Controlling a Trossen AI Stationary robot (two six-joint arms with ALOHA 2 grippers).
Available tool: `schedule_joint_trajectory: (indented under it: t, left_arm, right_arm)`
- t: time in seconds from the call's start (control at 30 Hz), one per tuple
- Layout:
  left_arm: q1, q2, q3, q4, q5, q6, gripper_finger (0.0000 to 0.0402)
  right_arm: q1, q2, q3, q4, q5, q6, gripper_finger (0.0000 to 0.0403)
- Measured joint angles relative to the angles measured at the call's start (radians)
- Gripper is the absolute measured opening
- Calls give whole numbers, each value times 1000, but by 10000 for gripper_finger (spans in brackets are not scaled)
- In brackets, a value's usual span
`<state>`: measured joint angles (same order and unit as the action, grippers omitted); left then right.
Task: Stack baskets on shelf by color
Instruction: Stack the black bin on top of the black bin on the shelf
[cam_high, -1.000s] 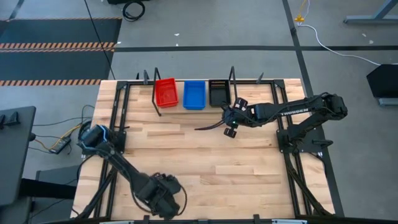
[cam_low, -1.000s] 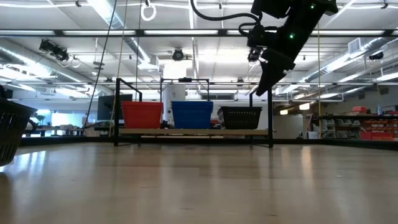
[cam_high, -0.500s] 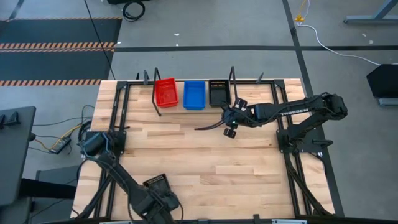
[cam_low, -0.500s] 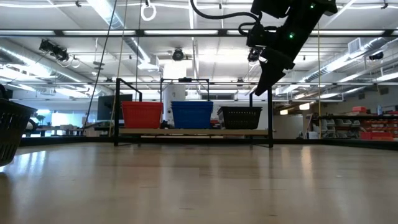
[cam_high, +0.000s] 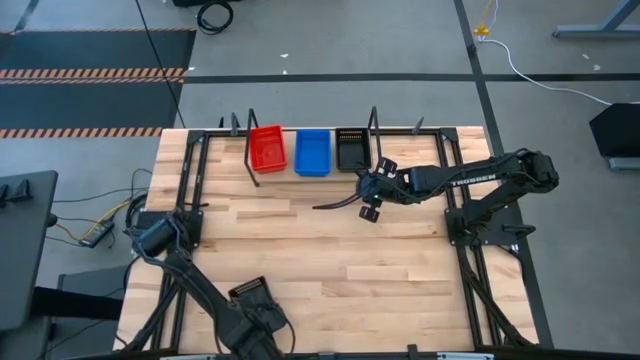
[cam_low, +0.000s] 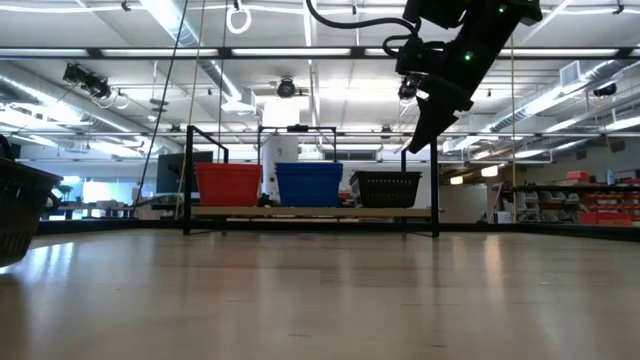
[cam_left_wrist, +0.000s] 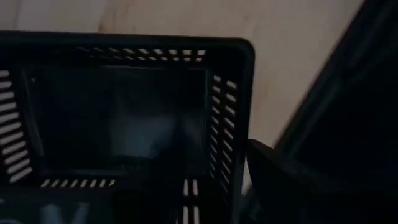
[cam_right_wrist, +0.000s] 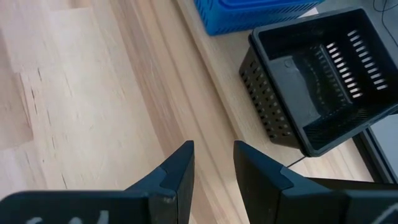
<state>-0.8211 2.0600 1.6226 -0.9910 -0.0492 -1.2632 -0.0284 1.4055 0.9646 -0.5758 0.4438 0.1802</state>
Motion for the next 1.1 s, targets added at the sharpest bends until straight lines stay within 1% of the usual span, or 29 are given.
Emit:
schedule_joint_trajectory:
  t: [0.2, 0.33, 0.43, 0.53, 0.57, 0.6, 0.73, 0.87, 0.97, 1.1]
  left_arm:
    - [0, 54, 0, 5, 8, 70, 167]
    - [3, 83, -1, -33, 31, 133, 148]
    - [25, 83, -1, -121, 17, 203, 109]
    - [62, 76, -1, -191, -10, 305, 39]
    - [77, 73, -1, -202, -11, 343, 21]
    - [92, 73, -1, -216, -21, 382, 13]
    - [161, 73, -1, -262, -104, 528, 7]
    - [237, 49, -2, -268, -223, 661, 6]
    - [296, 10, -1, -263, -308, 751, 4]
    - [383, -58, -1, -244, -420, 882, 3]
  right_arm:
    - [0, 0, 0, 0, 0, 0, 119]
    - [0, 0, 0, 9, 0, -5, 119]
    - [0, 0, 0, 15, 0, -5, 119]
    - [0, 0, 0, 14, 0, -8, 119]
    - [0, 0, 0, 14, 0, -9, 119]
    - [0, 0, 0, 14, 0, -15, 119]
    - [0, 0, 0, 13, 1, -71, 119]
    - [0, -27, 0, -25, 22, -109, 119]
    - [0, -94, 0, -69, 26, -105, 119]
    - [0, -220, 0, -102, 27, -101, 119]
